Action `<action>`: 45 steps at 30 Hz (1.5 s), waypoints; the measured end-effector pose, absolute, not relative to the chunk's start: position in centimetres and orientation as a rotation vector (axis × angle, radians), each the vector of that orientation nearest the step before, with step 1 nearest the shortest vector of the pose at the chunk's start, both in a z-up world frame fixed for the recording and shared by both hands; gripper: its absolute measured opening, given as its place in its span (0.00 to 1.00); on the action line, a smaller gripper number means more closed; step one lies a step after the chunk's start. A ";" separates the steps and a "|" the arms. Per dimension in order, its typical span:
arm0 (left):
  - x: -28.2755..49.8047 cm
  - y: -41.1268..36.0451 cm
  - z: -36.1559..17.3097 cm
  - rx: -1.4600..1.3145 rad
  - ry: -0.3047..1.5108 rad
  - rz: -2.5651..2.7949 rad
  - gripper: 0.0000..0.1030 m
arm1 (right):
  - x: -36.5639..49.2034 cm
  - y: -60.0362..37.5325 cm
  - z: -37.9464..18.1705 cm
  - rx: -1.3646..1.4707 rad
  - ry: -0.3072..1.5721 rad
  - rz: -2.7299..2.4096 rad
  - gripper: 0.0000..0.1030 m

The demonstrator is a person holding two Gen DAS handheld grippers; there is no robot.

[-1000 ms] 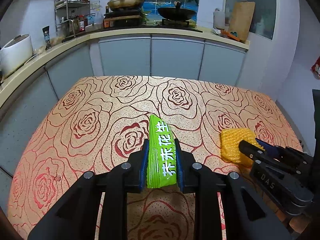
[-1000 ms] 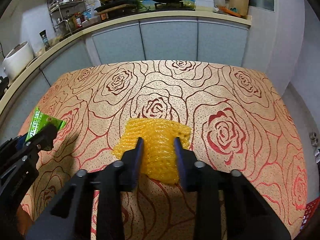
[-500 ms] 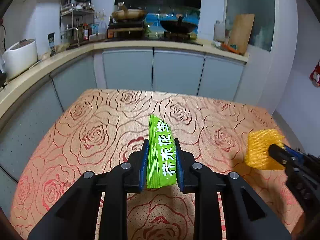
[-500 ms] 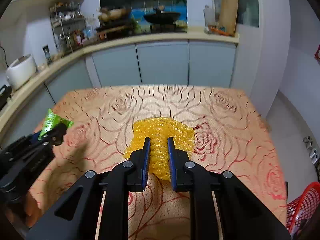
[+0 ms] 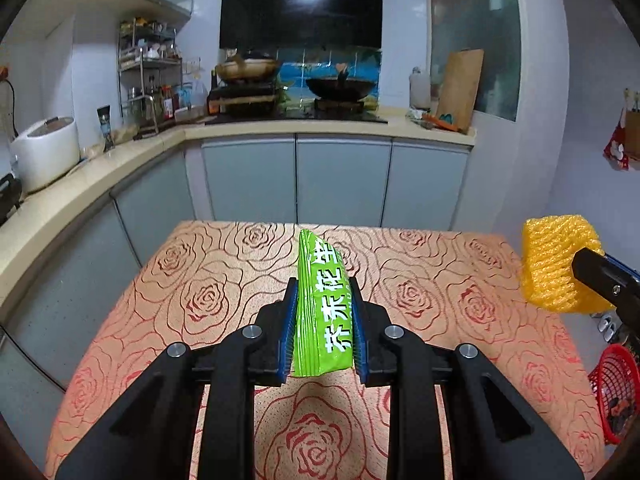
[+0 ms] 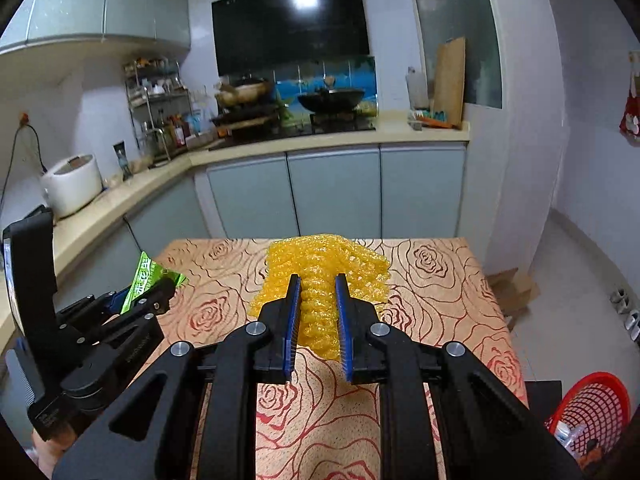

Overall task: Collect trash
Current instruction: 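Carry the green packet and yellow foam net over the red basket and release both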

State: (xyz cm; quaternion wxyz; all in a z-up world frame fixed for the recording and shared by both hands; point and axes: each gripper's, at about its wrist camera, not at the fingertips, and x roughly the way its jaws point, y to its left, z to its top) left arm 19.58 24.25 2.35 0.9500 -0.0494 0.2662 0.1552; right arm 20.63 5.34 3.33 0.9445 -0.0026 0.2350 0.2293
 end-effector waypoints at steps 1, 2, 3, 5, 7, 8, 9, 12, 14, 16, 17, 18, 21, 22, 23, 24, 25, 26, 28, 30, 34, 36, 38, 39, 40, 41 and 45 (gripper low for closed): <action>19.2 23.8 2.7 -0.094 0.533 0.313 0.22 | 20.3 5.0 3.5 -0.001 0.474 0.467 0.17; 18.9 23.5 3.1 -0.090 0.525 0.309 0.22 | 19.9 4.6 3.8 0.004 0.467 0.465 0.17; 18.6 23.0 3.5 -0.085 0.516 0.303 0.22 | 19.6 4.3 4.0 0.007 0.461 0.462 0.17; 18.2 22.3 4.1 -0.076 0.504 0.295 0.22 | 18.9 3.5 4.4 0.017 0.449 0.455 0.17; 17.8 21.3 4.7 -0.070 0.493 0.280 0.22 | 18.5 2.7 4.6 0.026 0.441 0.445 0.17; 17.6 20.7 5.0 -0.063 0.486 0.271 0.22 | 18.2 1.9 4.7 0.033 0.435 0.433 0.17; 17.4 20.3 5.2 -0.057 0.482 0.264 0.22 | 18.0 1.6 4.9 0.037 0.432 0.426 0.17; 17.1 18.5 5.8 -0.035 0.467 0.235 0.22 | 17.2 -0.6 5.3 0.058 0.416 0.393 0.17; 16.9 17.1 6.2 -0.025 0.459 0.209 0.22 | 16.9 -2.0 5.5 0.068 0.407 0.368 0.17; 16.9 15.5 6.5 -0.017 0.453 0.175 0.22 | 16.5 -3.6 5.7 0.079 0.400 0.341 0.17; 16.9 14.9 6.6 -0.013 0.451 0.160 0.22 | 16.4 -4.2 5.8 0.082 0.397 0.330 0.17; 17.0 13.9 6.7 -0.006 0.448 0.142 0.22 | 16.1 -4.9 5.8 0.086 0.395 0.317 0.17; 17.1 11.3 6.8 0.016 0.441 0.093 0.22 | 15.5 -7.3 5.8 0.099 0.387 0.271 0.17; 17.2 10.6 6.8 0.022 0.440 0.080 0.22 | 15.3 -8.3 5.8 0.103 0.384 0.252 0.17; 17.2 9.6 6.8 0.030 0.438 0.061 0.22 | 15.2 -8.9 5.8 0.105 0.382 0.240 0.17; 17.2 8.8 6.7 0.035 0.437 0.049 0.22 | 15.0 -9.6 5.8 0.109 0.381 0.224 0.17; 17.3 7.7 6.7 0.044 0.437 0.027 0.22 | 14.7 -10.6 5.8 0.113 0.379 0.204 0.17; 17.4 6.8 6.6 0.049 0.436 0.013 0.22 | 14.6 -11.1 5.8 0.116 0.378 0.193 0.17; 17.5 5.2 6.5 0.058 0.437 -0.018 0.22 | 14.2 -12.5 5.7 0.122 0.375 0.165 0.17; 17.7 3.7 6.3 0.066 0.438 -0.047 0.22 | 13.8 -14.1 5.5 0.128 0.374 0.132 0.17; 18.0 0.8 5.9 0.079 0.446 -0.112 0.22 | 13.1 -16.8 5.1 0.144 0.377 0.073 0.17; 18.3 -1.0 5.5 0.091 0.456 -0.157 0.22 | 12.8 -18.1 4.7 0.153 0.380 0.042 0.17; 18.5 -2.7 5.0 0.097 0.471 -0.202 0.22 | 12.3 -19.3 4.3 0.160 0.386 0.013 0.17; 18.6 -3.4 4.8 0.098 0.477 -0.221 0.22 | 12.1 -20.0 4.1 0.162 0.389 0.000 0.17; 18.8 -4.5 4.4 0.099 0.489 -0.254 0.22 | 11.9 -20.8 3.8 0.163 0.393 -0.019 0.17; 19.0 -5.2 4.1 0.100 0.496 -0.271 0.22 | 11.8 -21.2 3.7 0.164 0.398 -0.029 0.17; 20.1 -8.3 2.6 0.095 0.545 -0.359 0.22 | 11.4 -23.4 2.5 0.171 0.425 -0.082 0.17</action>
